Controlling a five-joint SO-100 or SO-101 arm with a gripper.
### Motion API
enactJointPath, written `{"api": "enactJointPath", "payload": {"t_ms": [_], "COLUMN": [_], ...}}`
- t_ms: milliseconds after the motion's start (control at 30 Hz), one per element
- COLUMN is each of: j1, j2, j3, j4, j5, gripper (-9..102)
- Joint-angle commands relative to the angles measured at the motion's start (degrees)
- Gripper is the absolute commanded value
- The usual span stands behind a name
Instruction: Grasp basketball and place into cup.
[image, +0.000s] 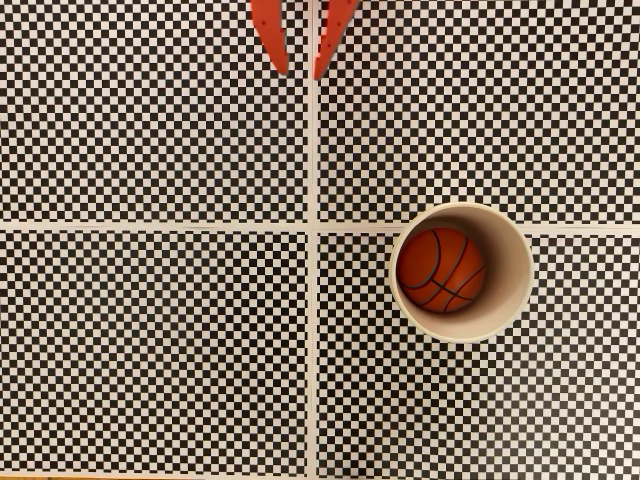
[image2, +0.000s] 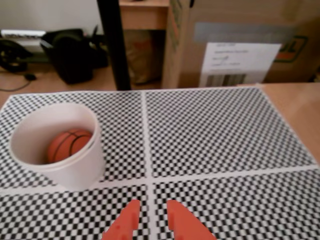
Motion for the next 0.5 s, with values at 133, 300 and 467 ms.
{"api": "enactJointPath", "payload": {"t_ms": [133, 300, 467], "j1": [-1.1, -1.7, -1.9], "j2": [2.6, 2.6, 2.6], "j3": [8.3, 13.9, 19.2], "j4": [-6.6, -11.0, -12.2], "j5": [1.7, 1.4, 1.1], "gripper": [-1, -1, -1]}}
